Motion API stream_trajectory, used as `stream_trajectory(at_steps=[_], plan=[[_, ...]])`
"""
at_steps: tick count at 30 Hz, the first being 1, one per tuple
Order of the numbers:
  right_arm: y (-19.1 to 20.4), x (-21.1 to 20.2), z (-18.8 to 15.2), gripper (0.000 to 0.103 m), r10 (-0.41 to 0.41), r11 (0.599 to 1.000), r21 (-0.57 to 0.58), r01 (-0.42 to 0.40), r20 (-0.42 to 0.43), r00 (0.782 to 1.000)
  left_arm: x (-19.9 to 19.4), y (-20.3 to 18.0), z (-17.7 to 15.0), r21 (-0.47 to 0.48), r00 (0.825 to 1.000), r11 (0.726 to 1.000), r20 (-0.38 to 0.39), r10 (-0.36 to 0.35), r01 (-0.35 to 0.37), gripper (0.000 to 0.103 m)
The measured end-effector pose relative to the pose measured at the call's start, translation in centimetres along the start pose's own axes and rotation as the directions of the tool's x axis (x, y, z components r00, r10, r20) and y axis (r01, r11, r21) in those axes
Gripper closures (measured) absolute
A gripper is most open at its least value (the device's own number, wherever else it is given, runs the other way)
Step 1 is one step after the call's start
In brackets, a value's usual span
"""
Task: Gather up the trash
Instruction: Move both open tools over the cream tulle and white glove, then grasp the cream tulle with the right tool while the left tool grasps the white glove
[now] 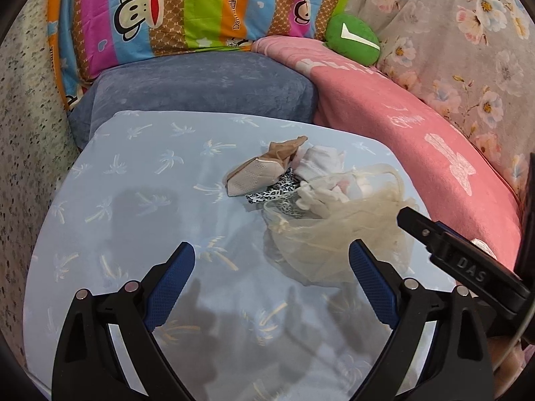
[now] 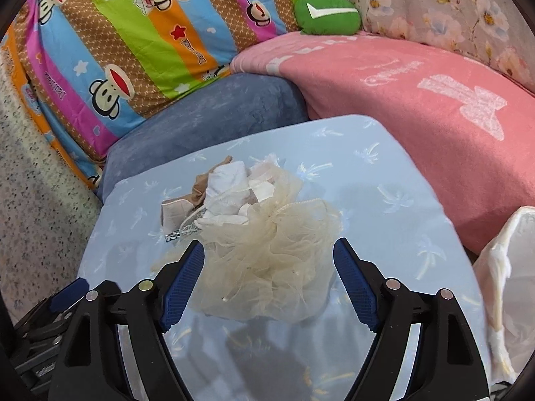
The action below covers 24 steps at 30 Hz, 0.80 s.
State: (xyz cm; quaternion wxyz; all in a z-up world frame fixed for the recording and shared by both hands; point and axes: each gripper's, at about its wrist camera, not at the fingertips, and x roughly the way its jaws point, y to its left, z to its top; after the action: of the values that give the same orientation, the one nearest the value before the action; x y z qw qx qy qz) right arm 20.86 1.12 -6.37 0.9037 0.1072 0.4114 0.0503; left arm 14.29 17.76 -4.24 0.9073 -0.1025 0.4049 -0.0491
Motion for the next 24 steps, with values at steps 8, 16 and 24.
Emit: stream_trajectory(at_steps=[8, 16, 24], plan=[[-0.7, 3.6, -1.6, 0.064, 0.001, 1.000, 0.006, 0.000, -0.097, 0.995, 1.2, 0.5, 0.0, -0.015, 1.000, 1.000, -0.022, -0.007, 0.007, 0.014], [-2.8, 0.1, -2.9, 0.097, -0.001, 1.000, 0.027, 0.002, -0.062, 0.998, 1.5, -0.4, -0.4, -0.006, 0.999, 1.000, -0.039, -0.019, 0.019, 0.014], [-7.5, -7.5, -2.5, 0.097, -0.070, 0.992, 0.110, 0.062, 0.074, 0.995, 2.0, -3.0, -0.8, 0.034, 0.998, 0.998, -0.053, -0.044, 0.046, 0.014]])
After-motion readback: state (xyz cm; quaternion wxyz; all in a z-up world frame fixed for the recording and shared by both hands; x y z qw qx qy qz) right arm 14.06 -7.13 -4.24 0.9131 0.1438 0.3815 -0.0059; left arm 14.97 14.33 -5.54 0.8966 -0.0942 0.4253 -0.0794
